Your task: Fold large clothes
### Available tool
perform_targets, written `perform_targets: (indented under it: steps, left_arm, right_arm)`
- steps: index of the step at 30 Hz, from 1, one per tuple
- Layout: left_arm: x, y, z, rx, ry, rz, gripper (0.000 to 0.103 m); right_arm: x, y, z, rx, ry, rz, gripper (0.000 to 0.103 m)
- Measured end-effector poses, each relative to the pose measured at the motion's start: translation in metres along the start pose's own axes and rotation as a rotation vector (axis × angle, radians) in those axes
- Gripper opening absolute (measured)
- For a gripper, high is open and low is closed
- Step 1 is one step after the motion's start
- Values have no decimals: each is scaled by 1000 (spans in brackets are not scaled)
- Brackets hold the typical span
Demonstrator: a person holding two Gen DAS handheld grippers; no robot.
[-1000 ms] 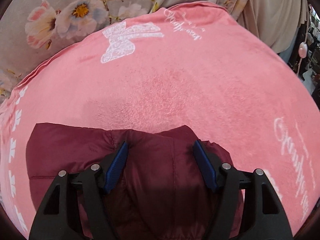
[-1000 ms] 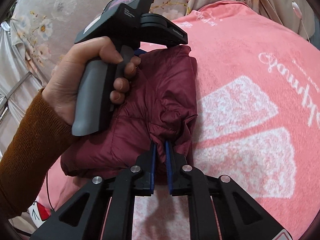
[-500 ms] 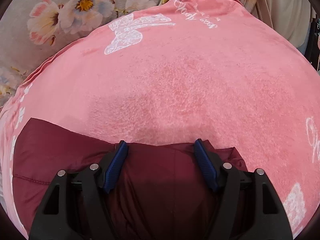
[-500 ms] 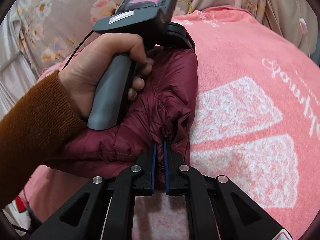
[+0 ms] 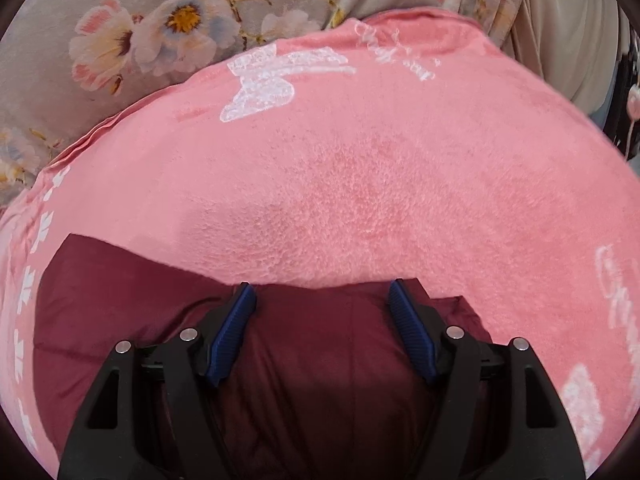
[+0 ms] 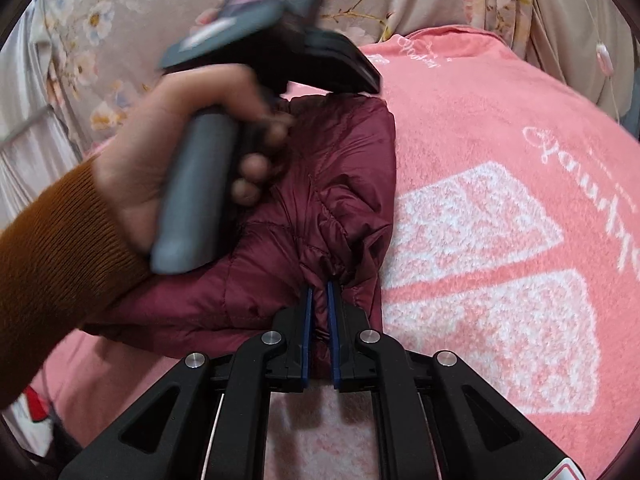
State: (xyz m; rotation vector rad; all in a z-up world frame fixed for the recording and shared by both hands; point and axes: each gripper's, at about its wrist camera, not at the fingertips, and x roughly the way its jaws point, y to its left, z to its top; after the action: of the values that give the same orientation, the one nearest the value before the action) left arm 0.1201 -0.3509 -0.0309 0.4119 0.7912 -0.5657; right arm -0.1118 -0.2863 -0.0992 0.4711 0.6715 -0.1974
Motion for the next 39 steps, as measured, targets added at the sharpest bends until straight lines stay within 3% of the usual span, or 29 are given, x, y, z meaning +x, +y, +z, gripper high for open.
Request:
perform_targets:
  steps: [3, 6, 9, 13, 16, 18, 26, 29, 34, 39]
  left_arm:
    - [-37, 17, -8, -63, -37, -61, 76]
    - [-72, 33, -18, -68, -71, -23, 78]
    - [-96, 54, -31, -75, -77, 48, 78]
    - [-111, 89, -48, -146, -58, 61, 79]
    - [-119, 112, -61, -187, -56, 98, 88]
    - [-123, 130, -71, -226, -44, 94, 88]
    - [-111, 201, -122, -482, 65, -102, 91]
    - [-92, 212, -137, -523, 115, -160, 91]
    - [-80, 216, -148, -570, 116, -253, 91]
    - [-72, 208, -150, -586, 127, -359, 92]
  right_arm:
    - [-8, -3, 1, 12, -12, 6, 10]
    - [-22, 2, 1, 10, -25, -14, 19]
    - [-40, 3, 6, 35, -58, -4, 40]
    - [-60, 5, 19, 39, -103, -16, 55]
    - [-69, 0, 35, 57, -131, -26, 65]
    - [-69, -7, 48, 87, -132, -26, 70]
    - [-19, -36, 61, 273, -18, 24, 73]
    - [2, -43, 55, 334, 29, 53, 73]
    - [32, -43, 41, 399, 92, 110, 73]
    - [40, -39, 38, 400, 82, 128, 74]
